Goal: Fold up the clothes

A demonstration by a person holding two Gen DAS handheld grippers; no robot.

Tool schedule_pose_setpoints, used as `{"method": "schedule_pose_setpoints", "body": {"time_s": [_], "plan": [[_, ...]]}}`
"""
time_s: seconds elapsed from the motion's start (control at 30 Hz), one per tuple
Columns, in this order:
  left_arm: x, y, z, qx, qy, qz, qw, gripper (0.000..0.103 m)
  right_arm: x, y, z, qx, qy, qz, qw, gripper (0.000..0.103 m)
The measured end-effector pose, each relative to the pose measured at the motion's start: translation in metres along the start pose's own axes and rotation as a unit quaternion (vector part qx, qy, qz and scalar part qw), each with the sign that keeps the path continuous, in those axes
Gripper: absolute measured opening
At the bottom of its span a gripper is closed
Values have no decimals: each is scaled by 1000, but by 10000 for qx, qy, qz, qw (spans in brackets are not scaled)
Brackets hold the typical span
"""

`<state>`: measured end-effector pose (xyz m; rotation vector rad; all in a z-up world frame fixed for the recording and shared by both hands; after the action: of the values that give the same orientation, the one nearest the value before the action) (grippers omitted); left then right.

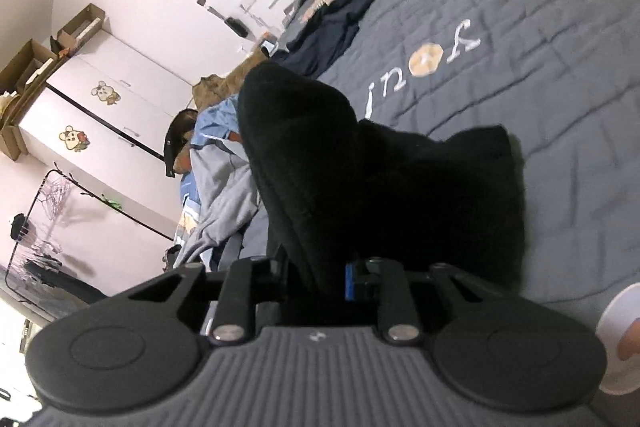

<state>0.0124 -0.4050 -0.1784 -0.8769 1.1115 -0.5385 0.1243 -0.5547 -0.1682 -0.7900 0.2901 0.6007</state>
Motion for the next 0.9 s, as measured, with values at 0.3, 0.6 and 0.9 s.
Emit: {"method": "schedule_pose_setpoints", "body": {"time_s": [0.3, 0.6, 0.9], "plan": [[-8, 20, 11, -449, -53, -115, 9989, 57, -4, 0, -67, 469, 564, -148, 9972, 27], [1, 36, -15, 1137, -1040, -71, 9880, 65, -8, 3, -71, -42, 1288, 115, 9916, 54], [-3, 65, -32, 2598, -1346, 93, 9562, 65, -65, 6, -42, -871, 1949, 29, 9770, 56]]}}
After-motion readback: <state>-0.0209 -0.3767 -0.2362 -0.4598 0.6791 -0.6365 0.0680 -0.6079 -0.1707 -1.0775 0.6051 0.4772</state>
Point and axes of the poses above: each gripper's, at about its wrist camera, not at the fingertips, and x roughly the way its jaws point, z to its left, y to its underside, the point moved 10 cm from there along x, roughly the way its jaws point, and after that the axes turned 9 degrees about -x, right-handed, at the moved point
